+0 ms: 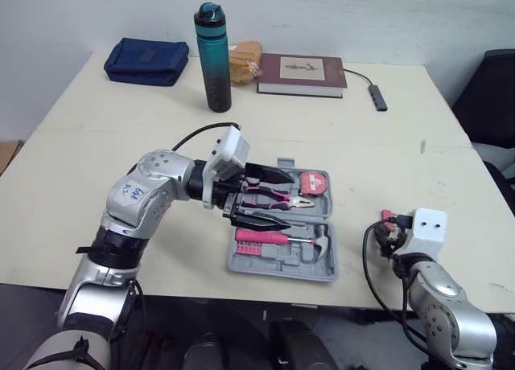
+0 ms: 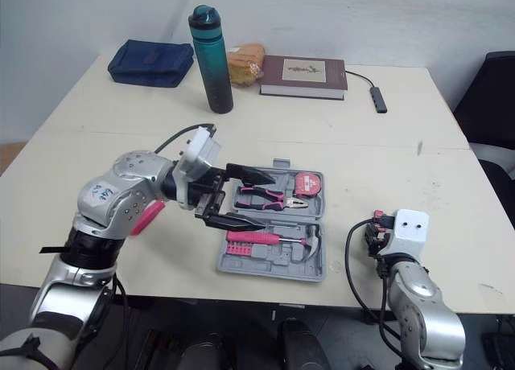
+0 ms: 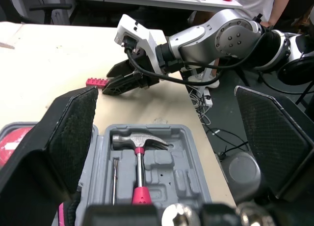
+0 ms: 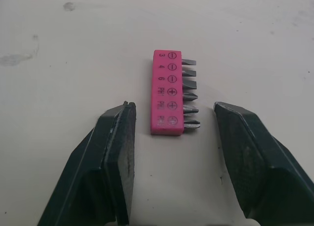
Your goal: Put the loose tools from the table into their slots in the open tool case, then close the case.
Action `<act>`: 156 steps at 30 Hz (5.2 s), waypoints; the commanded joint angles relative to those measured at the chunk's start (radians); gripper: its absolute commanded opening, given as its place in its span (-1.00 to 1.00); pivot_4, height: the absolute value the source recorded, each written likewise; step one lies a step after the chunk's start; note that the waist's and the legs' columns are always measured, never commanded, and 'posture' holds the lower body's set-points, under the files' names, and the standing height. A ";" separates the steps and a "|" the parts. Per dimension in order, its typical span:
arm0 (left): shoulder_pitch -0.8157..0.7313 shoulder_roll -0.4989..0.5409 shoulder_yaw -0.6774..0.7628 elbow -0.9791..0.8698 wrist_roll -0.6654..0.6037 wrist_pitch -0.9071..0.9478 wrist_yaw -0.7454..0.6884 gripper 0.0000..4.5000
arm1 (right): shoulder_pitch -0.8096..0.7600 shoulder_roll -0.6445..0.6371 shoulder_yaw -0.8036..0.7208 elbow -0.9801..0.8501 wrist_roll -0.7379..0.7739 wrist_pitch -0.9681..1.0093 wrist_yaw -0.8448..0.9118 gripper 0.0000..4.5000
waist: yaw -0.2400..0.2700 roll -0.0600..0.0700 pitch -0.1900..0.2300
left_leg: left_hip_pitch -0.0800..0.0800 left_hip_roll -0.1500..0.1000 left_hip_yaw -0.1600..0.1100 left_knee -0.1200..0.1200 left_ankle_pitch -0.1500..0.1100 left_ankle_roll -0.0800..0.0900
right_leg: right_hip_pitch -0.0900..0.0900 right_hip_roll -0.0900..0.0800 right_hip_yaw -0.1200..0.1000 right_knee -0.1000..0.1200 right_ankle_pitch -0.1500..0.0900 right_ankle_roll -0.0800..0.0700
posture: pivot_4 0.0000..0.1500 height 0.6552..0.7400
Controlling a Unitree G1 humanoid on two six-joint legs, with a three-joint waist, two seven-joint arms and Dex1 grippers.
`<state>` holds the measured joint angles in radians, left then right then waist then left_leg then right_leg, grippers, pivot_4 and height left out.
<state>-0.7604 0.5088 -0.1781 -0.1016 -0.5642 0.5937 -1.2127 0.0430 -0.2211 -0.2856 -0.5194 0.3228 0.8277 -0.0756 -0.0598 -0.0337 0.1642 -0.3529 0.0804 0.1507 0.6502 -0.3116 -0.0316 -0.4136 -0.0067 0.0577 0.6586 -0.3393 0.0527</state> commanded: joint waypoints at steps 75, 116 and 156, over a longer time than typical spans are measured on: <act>0.163 0.127 -0.090 -0.018 0.214 -0.222 -0.114 1.00 | -0.304 -0.541 0.368 0.033 0.108 -0.243 1.083 0.60 | 0.004 -0.002 0.009 | -0.018 0.001 0.000 0.016 -0.004 0.007 | -0.014 -0.002 -0.001 0.006 0.001 0.003 | 1.00 0.95; 0.348 0.094 0.246 -0.104 0.029 -0.030 0.174 1.00 | -0.289 -0.574 0.101 -0.138 0.439 -0.074 0.997 0.31 | 0.004 -0.005 0.006 | -0.017 0.001 -0.001 0.017 -0.004 0.007 | -0.013 -0.002 -0.001 0.010 0.001 0.003 | 1.00 0.95; 0.674 0.378 0.460 -0.035 0.171 0.107 0.510 1.00 | -0.271 -0.678 0.032 -0.149 0.552 -0.123 0.983 0.97 | 0.001 -0.006 0.006 | -0.016 0.001 -0.002 0.014 -0.007 0.009 | -0.011 -0.004 -0.003 0.002 0.002 0.002 | 1.00 0.95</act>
<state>-0.0648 0.8721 0.3078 -0.1594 -0.4213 0.7180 -0.6953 -0.2273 -0.9049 -0.2408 -0.6295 0.8644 0.7192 0.9220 -0.0588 -0.0393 0.1703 -0.3693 0.0817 0.1494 0.6639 -0.3187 -0.0231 -0.4250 -0.0101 0.0550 0.6605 -0.3373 0.0546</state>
